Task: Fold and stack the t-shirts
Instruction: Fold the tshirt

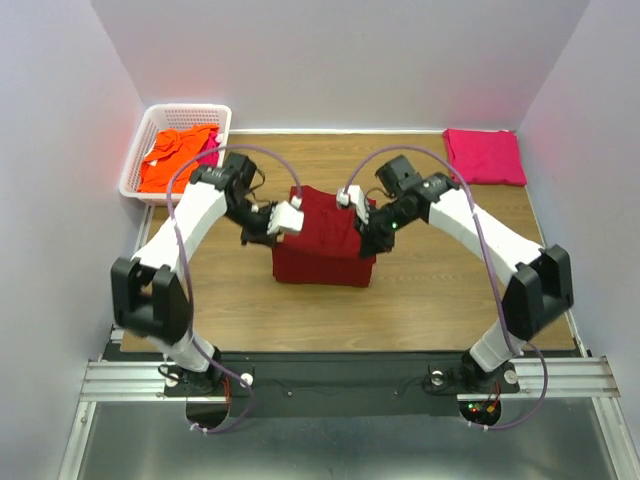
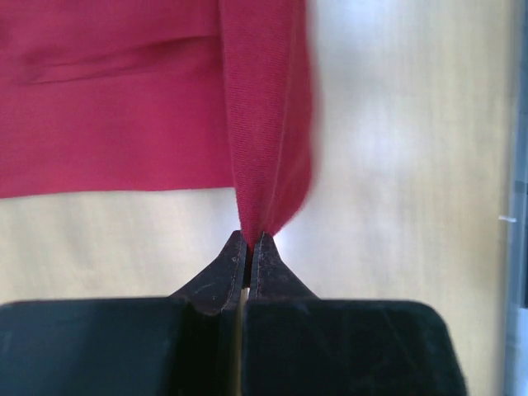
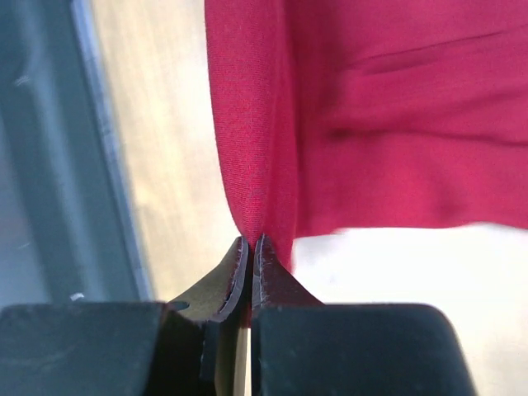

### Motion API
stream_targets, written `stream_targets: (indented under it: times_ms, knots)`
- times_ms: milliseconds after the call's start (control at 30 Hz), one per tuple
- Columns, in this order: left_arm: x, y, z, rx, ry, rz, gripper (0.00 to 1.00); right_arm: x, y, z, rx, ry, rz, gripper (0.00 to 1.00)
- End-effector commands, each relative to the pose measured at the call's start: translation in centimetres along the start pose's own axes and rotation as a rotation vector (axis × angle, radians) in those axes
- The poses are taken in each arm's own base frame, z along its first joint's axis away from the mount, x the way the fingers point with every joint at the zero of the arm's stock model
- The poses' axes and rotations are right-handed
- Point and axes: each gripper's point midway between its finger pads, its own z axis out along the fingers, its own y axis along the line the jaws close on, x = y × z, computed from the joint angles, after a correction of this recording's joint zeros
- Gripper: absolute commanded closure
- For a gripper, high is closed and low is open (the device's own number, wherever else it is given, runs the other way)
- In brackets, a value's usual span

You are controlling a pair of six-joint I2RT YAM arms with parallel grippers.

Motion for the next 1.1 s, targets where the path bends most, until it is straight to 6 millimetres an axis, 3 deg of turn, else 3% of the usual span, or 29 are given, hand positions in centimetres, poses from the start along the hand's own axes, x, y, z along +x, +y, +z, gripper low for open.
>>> stream_targets:
  times_ms: [0, 67, 100, 167, 200, 267, 333, 367, 433, 567, 633, 667, 767, 800, 867, 967, 1000, 1067]
  knots:
    - [-0.5, 5.8, -1.0, -0.054, -0.023, -0.026, 1.0, -1.2, -4.5, -1.8, 0.052, -0.01, -0.06, 1.0]
    - [-1.2, 8.9, -1.7, -0.096, -0.033, -0.017, 1.0, -1.3, -7.3, -1.3, 0.055, -0.011, -0.059, 0.99]
    - [-0.2, 10.2, -0.3, -0.07, -0.03, -0.049, 1.0, -0.5, -8.7, -0.1, 0.037, 0.006, -0.035, 0.99]
    - [0.5, 13.3, 0.6, -0.08, -0.032, -0.075, 1.0, -0.5, -11.3, 0.1, 0.049, -0.005, -0.046, 0.99]
    - [0.8, 14.2, 0.8, -0.083, -0.035, -0.089, 1.0, 1.0, -12.7, 1.7, 0.022, 0.024, -0.012, 0.99]
    - [1.0, 16.4, 1.2, -0.107, -0.04, -0.087, 1.0, 1.7, -14.7, 2.5, 0.034, 0.041, -0.011, 0.99]
    - [2.1, 17.7, 3.2, -0.092, -0.044, -0.131, 1.0, 2.0, -16.6, 3.4, 0.045, 0.046, -0.012, 0.99]
    - [2.3, 18.0, 3.7, -0.089, -0.047, -0.142, 1.0, 3.4, -17.8, 4.9, 0.038, 0.071, 0.015, 0.99]
    - [3.6, 18.3, 5.3, -0.074, -0.034, -0.172, 1.0, 3.3, -19.0, 5.4, 0.053, 0.072, 0.025, 0.99]
    - [5.6, 16.3, 7.2, -0.027, -0.003, -0.215, 1.0, 5.3, -19.6, 6.9, 0.046, 0.104, 0.056, 0.99]
    - [5.7, 13.9, 7.5, 0.017, -0.015, -0.243, 1.0, 5.8, -18.8, 6.9, 0.033, 0.112, 0.048, 0.99]
    - [6.1, 12.0, 8.1, 0.058, -0.017, -0.271, 1.0, 6.7, -17.9, 7.2, 0.009, 0.123, 0.068, 0.99]
    - [5.0, 9.4, 7.3, 0.082, -0.046, -0.282, 1.0, 6.6, -15.6, 6.2, -0.01, 0.115, 0.054, 0.99]
    - [4.8, 7.8, 7.0, 0.099, -0.051, -0.296, 1.0, 8.0, -13.8, 6.7, -0.049, 0.139, 0.076, 0.99]
    - [4.4, 5.3, 6.6, 0.125, -0.06, -0.305, 1.0, 8.5, -11.0, 6.4, -0.079, 0.148, 0.085, 0.99]
    - [4.0, 2.9, 6.2, 0.156, -0.072, -0.327, 1.0, 8.4, -8.7, 5.5, -0.091, 0.138, 0.082, 0.99]
    - [3.8, 2.0, 6.0, 0.158, -0.073, -0.327, 0.98, 8.2, -8.2, 5.3, -0.093, 0.133, 0.103, 0.99]
    - [3.7, 1.7, 5.6, 0.142, -0.072, -0.334, 0.81, 7.2, -8.3, 4.8, -0.075, 0.117, 0.126, 0.87]
